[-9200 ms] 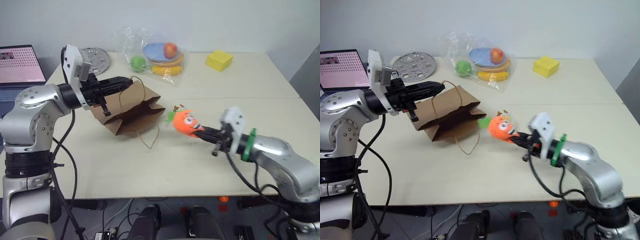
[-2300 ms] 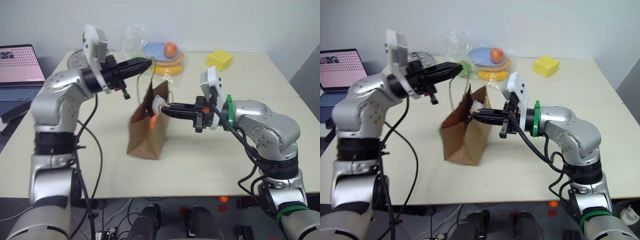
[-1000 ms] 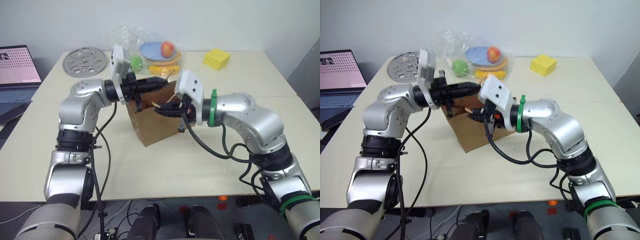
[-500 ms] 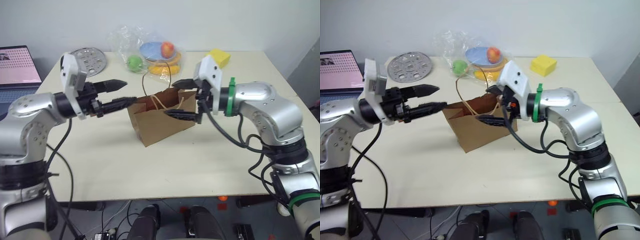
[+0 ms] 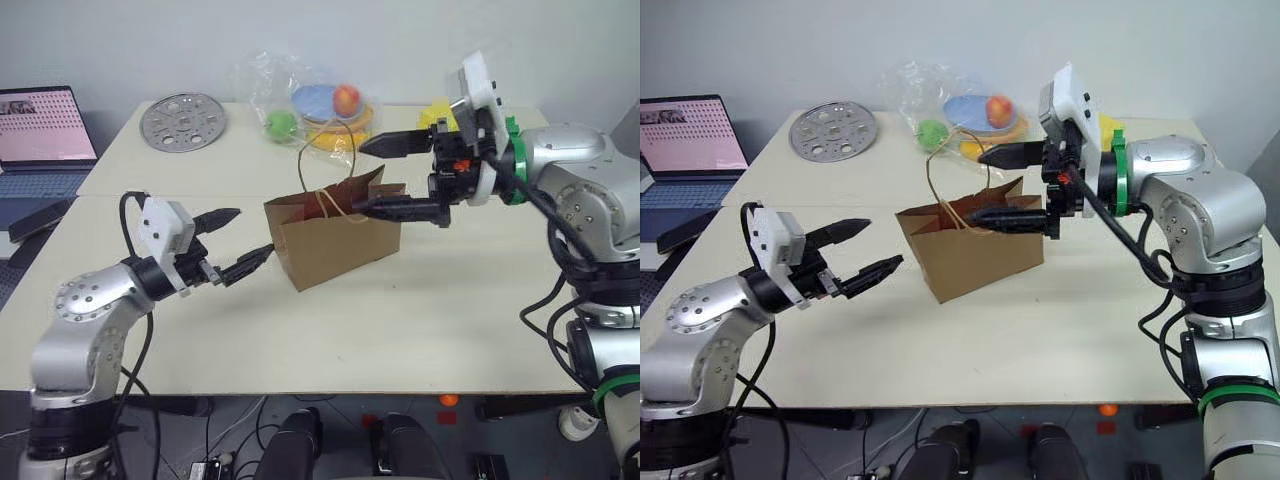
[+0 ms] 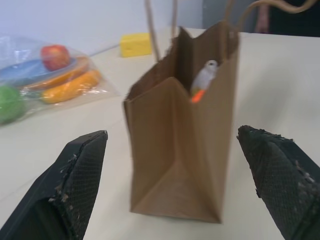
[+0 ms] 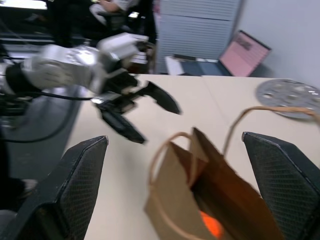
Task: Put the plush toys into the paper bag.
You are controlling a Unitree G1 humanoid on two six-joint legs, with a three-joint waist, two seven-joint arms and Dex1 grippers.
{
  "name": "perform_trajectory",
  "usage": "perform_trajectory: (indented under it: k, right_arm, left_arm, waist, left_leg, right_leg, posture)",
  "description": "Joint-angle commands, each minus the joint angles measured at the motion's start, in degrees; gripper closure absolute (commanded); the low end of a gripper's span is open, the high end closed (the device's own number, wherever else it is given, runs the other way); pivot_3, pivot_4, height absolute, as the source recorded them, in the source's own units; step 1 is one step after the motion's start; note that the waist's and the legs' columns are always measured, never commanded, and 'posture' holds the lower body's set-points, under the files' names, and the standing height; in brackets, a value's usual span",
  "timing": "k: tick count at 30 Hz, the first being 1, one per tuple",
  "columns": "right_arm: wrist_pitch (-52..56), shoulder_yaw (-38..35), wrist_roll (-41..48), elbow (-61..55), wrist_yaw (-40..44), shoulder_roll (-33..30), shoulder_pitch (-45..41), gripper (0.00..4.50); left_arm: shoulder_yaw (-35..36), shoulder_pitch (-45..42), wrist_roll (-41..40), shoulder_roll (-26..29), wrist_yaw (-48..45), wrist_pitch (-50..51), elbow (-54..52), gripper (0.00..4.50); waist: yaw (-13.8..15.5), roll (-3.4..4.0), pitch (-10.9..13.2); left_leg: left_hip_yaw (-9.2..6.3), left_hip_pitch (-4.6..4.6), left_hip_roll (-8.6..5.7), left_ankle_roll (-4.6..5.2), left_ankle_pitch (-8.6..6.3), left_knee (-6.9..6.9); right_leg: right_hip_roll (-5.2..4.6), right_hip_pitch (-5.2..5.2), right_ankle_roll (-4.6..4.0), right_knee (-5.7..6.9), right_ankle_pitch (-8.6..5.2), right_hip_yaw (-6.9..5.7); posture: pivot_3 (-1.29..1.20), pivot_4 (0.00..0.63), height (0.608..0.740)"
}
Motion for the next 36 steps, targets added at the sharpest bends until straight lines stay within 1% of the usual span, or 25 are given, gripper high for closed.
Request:
perform_trajectory:
  k: [1,3,11,15,21,25,27,30,36]
  right_arm:
    - [0.34,-1.85,1.53,-1.51,1.55,-1.52,-2.68,0.0]
    - [0.81,-1.75,1.84,-1.21,1.91,-2.15,-3.06,0.0]
    - [0.39,-1.38,0.62,-0.67,1.22,-2.96,-3.35,0.0]
    - [0.13,-1.17,-0.09,-1.28,0.66,-3.52,-2.48,0.0]
    - [0.56,-1.74,0.09,-2.24,-0.71,-3.86,-1.66,0.0]
    - [0.57,-1.97,0.34,-2.74,-1.26,-4.17,-1.21,0.0]
    - [0.54,-2.02,0.46,-2.96,-1.44,-4.26,-0.96,0.0]
    - [-0.05,-1.75,0.12,-2.95,-2.03,-3.88,-0.67,0.0]
    - [0.16,-1.74,0.55,-3.63,-2.1,-4.03,-0.21,0.0]
  left_arm:
    - [-1.06,-2.58,1.1,-0.72,0.28,-4.49,2.38,0.02]
    - [-2.17,-4.41,1.75,-1.43,0.29,-5.81,5.05,0.02]
    - [-6.35,-8.74,0.18,-3.45,-2.86,-5.31,10.26,0.02]
    - [-6.32,-9.09,0.35,-2.8,-3.25,-5.55,9.95,0.02]
    - [-3.17,-6.53,-2.42,0.81,-4.62,-2.91,7.43,0.02]
    - [-0.82,-3.9,-6.9,3.38,-4.71,2.14,2.12,0.02]
    - [-0.91,-2.38,-7.94,4.17,-4.79,3.79,-0.41,0.02]
    - [-2.74,-1.97,-6.96,3.36,-4.24,3.44,-0.52,0.02]
    - [-5.15,-4.67,-3.89,0.82,-3.37,0.09,4.13,0.02]
  waist:
    - [0.04,0.0,0.0]
    - [0.02,0.0,0.0]
    - [0.05,0.0,0.0]
    - [0.0,0.0,0.0]
    - [-0.1,0.0,0.0]
    - [-0.12,0.0,0.0]
    - [-0.11,0.0,0.0]
    - [-0.08,0.0,0.0]
    - [0.05,0.0,0.0]
  left_leg:
    - [0.0,-0.01,0.0,0.01,-0.01,0.0]
    - [0.03,-0.02,0.01,0.07,-0.05,0.0]
    - [0.06,-0.07,0.0,0.13,-0.1,-0.01]
    - [0.07,-0.07,0.0,0.13,-0.1,-0.01]
    - [0.05,-0.07,0.0,0.13,-0.1,-0.01]
    - [0.05,-0.08,0.0,0.13,-0.11,-0.01]
    - [0.05,-0.08,0.0,0.13,-0.12,-0.01]
    - [0.05,-0.09,0.0,0.13,-0.12,-0.01]
    - [0.07,-0.09,-0.01,0.14,-0.11,0.01]
  right_leg:
    - [0.0,-0.01,0.04,-0.02,0.02,0.0]
    - [0.0,-0.01,0.2,-0.05,0.14,0.01]
    - [-0.01,-0.01,0.21,-0.11,0.2,-0.01]
    - [-0.01,-0.02,0.22,-0.1,0.21,0.0]
    - [-0.01,-0.03,0.21,-0.1,0.2,0.0]
    - [-0.02,-0.04,0.23,-0.12,0.18,0.01]
    - [-0.02,-0.04,0.25,-0.13,0.14,0.01]
    - [-0.04,-0.02,0.09,-0.13,0.04,0.02]
    - [-0.03,0.0,0.08,-0.14,0.05,0.02]
  posture:
    - [0.0,0.15,0.74]
    - [0.0,0.15,0.74]
    - [0.0,0.15,0.74]
    - [0.0,0.15,0.74]
    - [0.0,0.15,0.74]
    - [0.0,0.15,0.74]
    - [0.0,0.15,0.74]
    - [0.0,0.15,0.74]
    - [0.0,0.15,0.74]
